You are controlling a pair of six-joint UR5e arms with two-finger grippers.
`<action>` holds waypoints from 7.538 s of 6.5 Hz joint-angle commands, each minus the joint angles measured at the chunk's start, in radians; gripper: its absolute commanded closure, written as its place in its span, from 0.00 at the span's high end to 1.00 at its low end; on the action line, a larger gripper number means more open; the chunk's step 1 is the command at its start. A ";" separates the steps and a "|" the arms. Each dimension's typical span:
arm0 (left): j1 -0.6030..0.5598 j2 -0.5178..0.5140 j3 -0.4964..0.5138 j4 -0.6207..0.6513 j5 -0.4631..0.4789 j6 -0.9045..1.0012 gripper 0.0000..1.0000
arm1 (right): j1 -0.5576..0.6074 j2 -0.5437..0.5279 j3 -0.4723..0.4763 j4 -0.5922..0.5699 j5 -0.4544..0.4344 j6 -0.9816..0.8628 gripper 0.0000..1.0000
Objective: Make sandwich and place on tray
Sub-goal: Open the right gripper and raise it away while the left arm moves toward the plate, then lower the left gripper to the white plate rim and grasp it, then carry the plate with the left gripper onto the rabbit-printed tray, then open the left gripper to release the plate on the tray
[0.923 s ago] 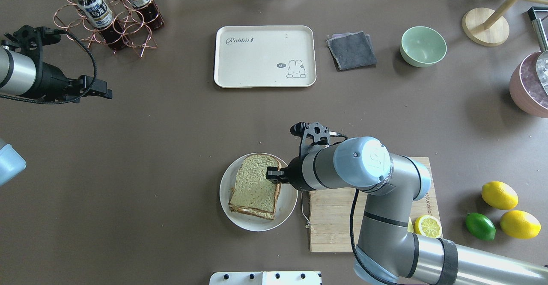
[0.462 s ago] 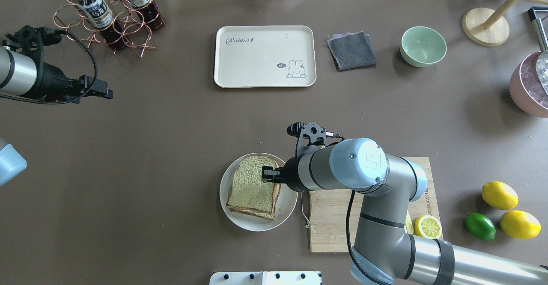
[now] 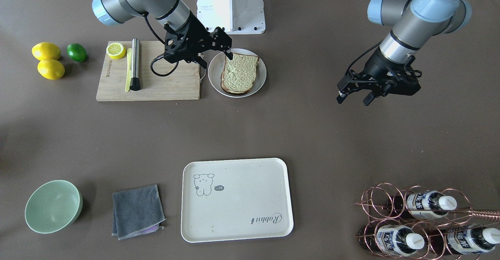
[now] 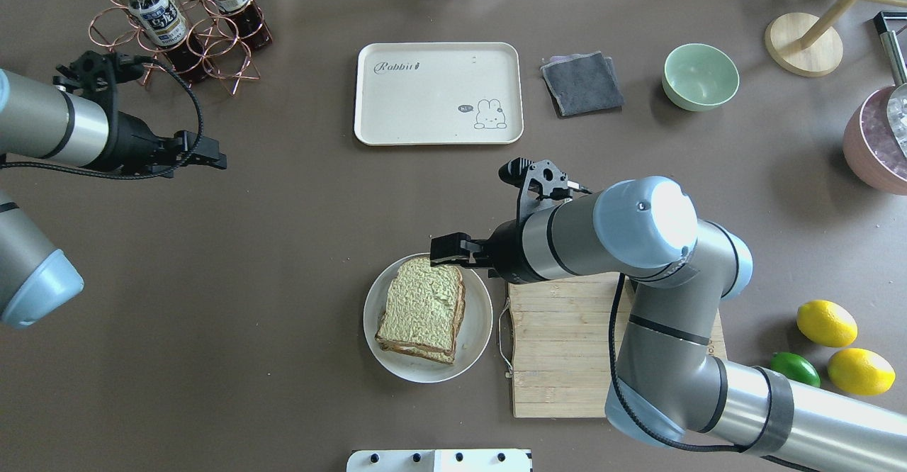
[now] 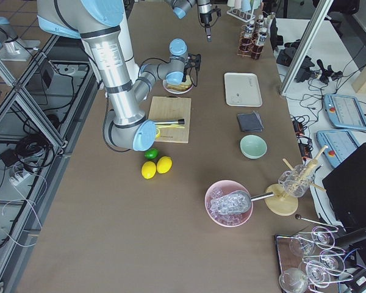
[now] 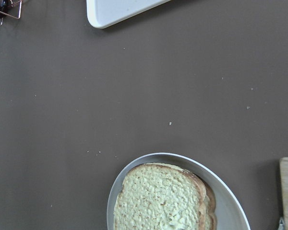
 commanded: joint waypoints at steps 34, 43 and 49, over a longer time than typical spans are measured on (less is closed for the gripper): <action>0.071 -0.583 0.592 -0.041 0.269 -0.550 0.00 | 0.367 -0.230 0.080 0.115 0.126 -0.107 1.00; 0.115 -0.643 0.763 -0.140 0.358 -0.542 0.61 | 0.364 -0.207 0.049 0.115 0.086 -0.108 1.00; -0.030 -0.417 0.338 0.048 0.116 -0.365 0.98 | 0.399 -0.208 0.049 0.107 0.097 -0.122 1.00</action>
